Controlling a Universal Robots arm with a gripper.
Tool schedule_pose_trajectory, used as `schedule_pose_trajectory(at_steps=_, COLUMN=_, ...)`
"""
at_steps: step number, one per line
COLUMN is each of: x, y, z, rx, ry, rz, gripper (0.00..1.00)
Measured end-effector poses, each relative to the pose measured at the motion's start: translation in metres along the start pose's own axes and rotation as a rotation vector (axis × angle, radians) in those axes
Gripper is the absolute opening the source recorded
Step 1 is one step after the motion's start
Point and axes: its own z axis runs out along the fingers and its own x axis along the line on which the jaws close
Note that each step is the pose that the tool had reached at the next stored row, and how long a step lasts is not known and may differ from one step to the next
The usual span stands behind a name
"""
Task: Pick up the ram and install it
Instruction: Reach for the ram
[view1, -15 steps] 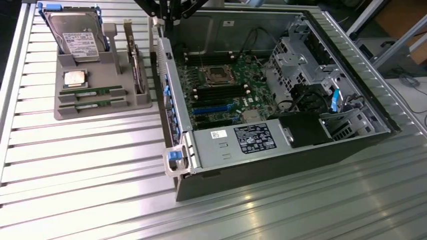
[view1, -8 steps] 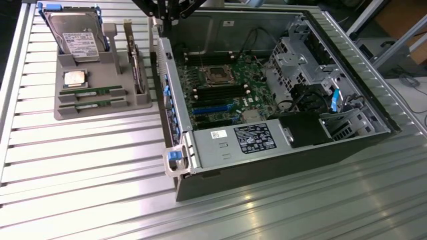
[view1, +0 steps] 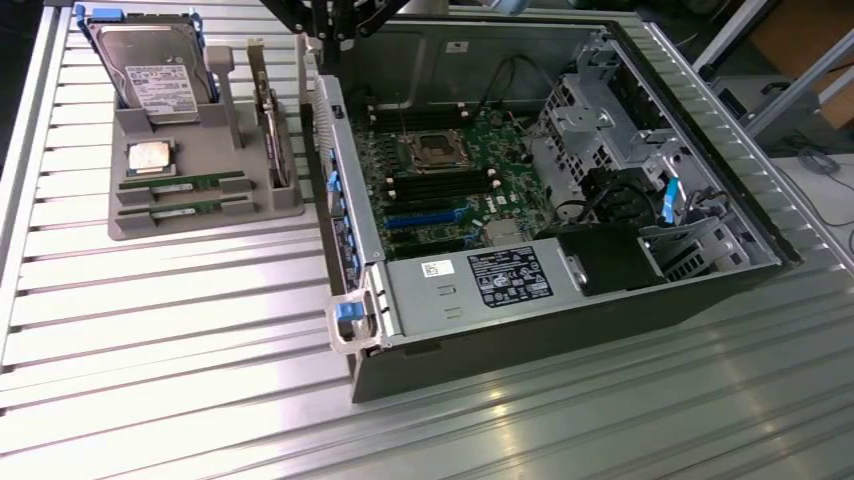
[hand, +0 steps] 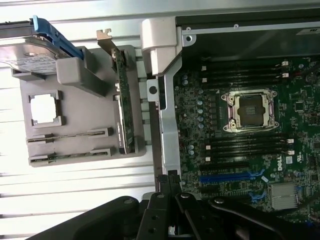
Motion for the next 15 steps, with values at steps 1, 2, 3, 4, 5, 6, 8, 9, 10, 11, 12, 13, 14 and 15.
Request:
schedule_pose_trajectory(at_steps=1, x=0.000, y=0.0000, z=0.0000, rx=0.0000, ry=0.0000, rz=0.000, gripper=0.11)
schedule_pose_trajectory(at_steps=2, x=0.001, y=-0.0001, z=0.0000, rx=0.0000, ry=0.0000, rz=0.000, gripper=0.11)
schedule_pose_trajectory(at_steps=3, x=0.001, y=-0.0001, z=0.0000, rx=0.0000, ry=0.0000, rz=0.000, gripper=0.11)
schedule_pose_trajectory(at_steps=4, x=0.002, y=-0.0002, z=-0.0001, rx=0.0000, ry=0.0000, rz=0.000, gripper=0.11)
schedule_pose_trajectory(at_steps=5, x=0.002, y=-0.0002, z=-0.0001, rx=0.0000, ry=0.0000, rz=0.000, gripper=0.11)
schedule_pose_trajectory(at_steps=6, x=0.003, y=-0.0002, z=-0.0001, rx=0.0000, ry=0.0000, rz=0.000, gripper=0.11)
schedule_pose_trajectory(at_steps=8, x=0.005, y=-0.0004, z=-0.0001, rx=0.0000, ry=0.0000, rz=0.000, gripper=0.11)
schedule_pose_trajectory(at_steps=9, x=0.006, y=-0.0005, z=-0.0002, rx=0.0000, ry=0.0000, rz=0.000, gripper=0.11)
schedule_pose_trajectory(at_steps=10, x=0.007, y=-0.0006, z=-0.0002, rx=0.0000, ry=0.0000, rz=0.000, gripper=0.11)
schedule_pose_trajectory(at_steps=11, x=0.008, y=-0.0006, z=-0.0002, rx=0.0000, ry=0.0000, rz=0.000, gripper=0.11)
schedule_pose_trajectory(at_steps=12, x=0.009, y=-0.0007, z=-0.0003, rx=0.0000, ry=0.0000, rz=0.000, gripper=0.11)
schedule_pose_trajectory(at_steps=13, x=0.009, y=-0.0007, z=-0.0003, rx=0.0000, ry=0.0000, rz=0.000, gripper=0.11)
schedule_pose_trajectory(at_steps=14, x=0.010, y=-0.0008, z=-0.0003, rx=0.0000, ry=0.0000, rz=0.000, gripper=0.11)
schedule_pose_trajectory(at_steps=15, x=0.011, y=-0.0008, z=-0.0003, rx=0.0000, ry=0.0000, rz=0.000, gripper=0.11)
